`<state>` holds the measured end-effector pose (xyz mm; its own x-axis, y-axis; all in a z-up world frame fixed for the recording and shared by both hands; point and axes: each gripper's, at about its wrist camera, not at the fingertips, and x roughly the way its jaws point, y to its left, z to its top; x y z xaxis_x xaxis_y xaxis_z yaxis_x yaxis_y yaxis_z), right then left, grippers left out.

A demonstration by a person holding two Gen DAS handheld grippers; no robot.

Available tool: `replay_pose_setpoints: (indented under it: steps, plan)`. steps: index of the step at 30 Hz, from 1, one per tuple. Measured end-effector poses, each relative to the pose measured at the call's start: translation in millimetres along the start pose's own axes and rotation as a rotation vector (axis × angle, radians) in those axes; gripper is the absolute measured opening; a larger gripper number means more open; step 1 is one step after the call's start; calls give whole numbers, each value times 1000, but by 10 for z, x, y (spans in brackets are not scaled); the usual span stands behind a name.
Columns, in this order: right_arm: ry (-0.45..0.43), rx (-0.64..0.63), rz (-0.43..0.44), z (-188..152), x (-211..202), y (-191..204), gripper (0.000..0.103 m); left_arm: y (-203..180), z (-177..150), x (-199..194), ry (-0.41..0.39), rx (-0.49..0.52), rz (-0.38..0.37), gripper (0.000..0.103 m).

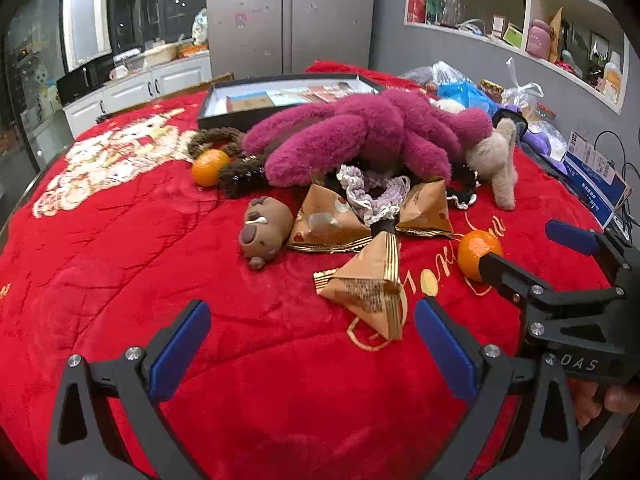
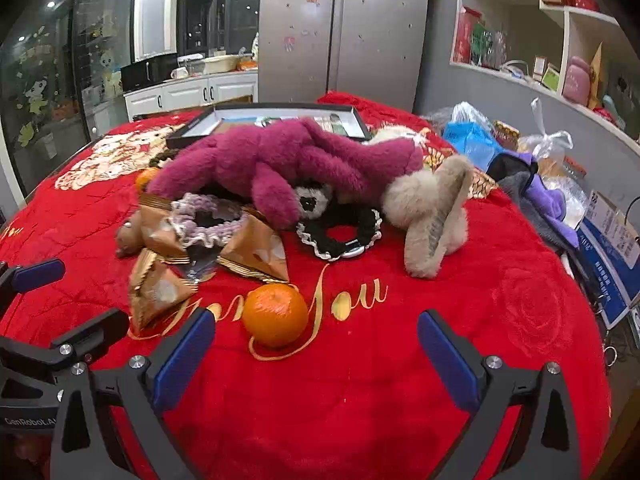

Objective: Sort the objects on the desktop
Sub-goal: 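Move right gripper to the mandarin orange while left gripper approaches the gold triangular candy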

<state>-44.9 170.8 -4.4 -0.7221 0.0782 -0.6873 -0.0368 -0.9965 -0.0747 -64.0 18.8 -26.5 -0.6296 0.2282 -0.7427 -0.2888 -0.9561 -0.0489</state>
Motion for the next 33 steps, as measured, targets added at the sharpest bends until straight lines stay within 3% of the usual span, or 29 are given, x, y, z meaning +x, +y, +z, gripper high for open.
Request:
replay_pose_setpoints:
  steps: [8,11,14,30,32,33]
  plan:
    - [56,37,19,29,265,-101,103,44,89,284,71,-54,-133,103]
    - [110,58,50,42,346,-91,103,29,99,354,91,-40,-92,103]
    - [182,33,15,22,516,-16,103,-11,107,377,88,-26,-76,103]
    - [172,52,20,5,505,30,103,-11,93,389,96,-26,-74,102]
    - [165,51,23,25,497,13,97,-35,81,386,101,-19,-62,102]
    - [154,41,29,29,473,37,87,-44,82,387,102,-13,-52,101]
